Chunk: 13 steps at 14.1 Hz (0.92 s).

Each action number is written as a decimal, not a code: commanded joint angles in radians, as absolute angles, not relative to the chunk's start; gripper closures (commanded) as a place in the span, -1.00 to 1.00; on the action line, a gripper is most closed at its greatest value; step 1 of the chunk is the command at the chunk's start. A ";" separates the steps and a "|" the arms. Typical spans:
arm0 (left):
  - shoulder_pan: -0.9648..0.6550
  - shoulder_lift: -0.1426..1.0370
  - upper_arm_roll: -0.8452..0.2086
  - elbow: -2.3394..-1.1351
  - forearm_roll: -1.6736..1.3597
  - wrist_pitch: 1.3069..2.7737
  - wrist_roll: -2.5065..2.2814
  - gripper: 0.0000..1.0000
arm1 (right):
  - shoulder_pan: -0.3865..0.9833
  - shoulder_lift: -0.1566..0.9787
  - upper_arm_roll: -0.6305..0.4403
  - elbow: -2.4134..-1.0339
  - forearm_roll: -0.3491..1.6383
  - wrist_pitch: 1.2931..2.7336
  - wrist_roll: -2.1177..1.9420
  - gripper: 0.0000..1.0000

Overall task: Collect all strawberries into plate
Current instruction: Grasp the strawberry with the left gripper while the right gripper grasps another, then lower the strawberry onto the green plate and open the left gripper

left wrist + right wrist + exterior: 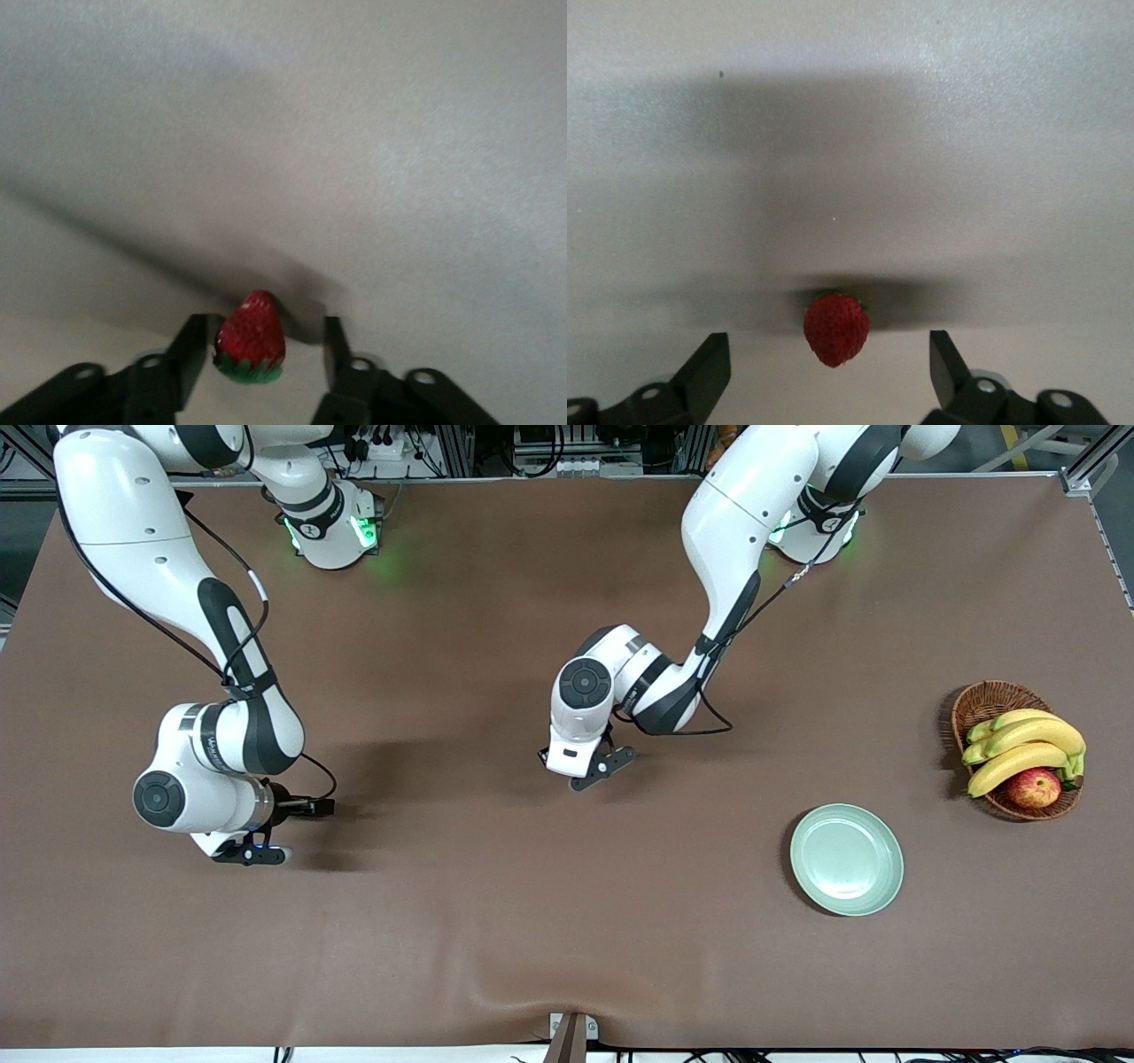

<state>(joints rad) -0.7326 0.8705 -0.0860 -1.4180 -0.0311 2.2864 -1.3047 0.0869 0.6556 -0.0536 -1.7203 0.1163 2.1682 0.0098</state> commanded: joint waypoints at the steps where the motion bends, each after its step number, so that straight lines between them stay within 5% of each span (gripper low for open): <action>1: -0.742 0.864 -0.072 -1.402 -0.008 2.249 -1.336 1.00 | 0.075 0.649 -0.044 -1.741 0.100 2.180 -0.018 -0.70; 6: -0.727 0.778 0.056 -1.401 -0.009 2.191 -1.393 1.00 | 0.069 0.653 -0.044 -1.747 0.100 2.226 -0.107 -0.46; 13: -0.559 0.756 0.261 -1.402 -0.008 2.143 -1.413 1.00 | 0.069 0.655 -0.044 -1.750 0.100 2.220 -0.107 0.11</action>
<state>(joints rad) -0.6227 0.7584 0.2425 -1.3921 -0.0300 2.1536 -1.3982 0.0856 0.6640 -0.0573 -1.7289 0.1158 2.2071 -0.0918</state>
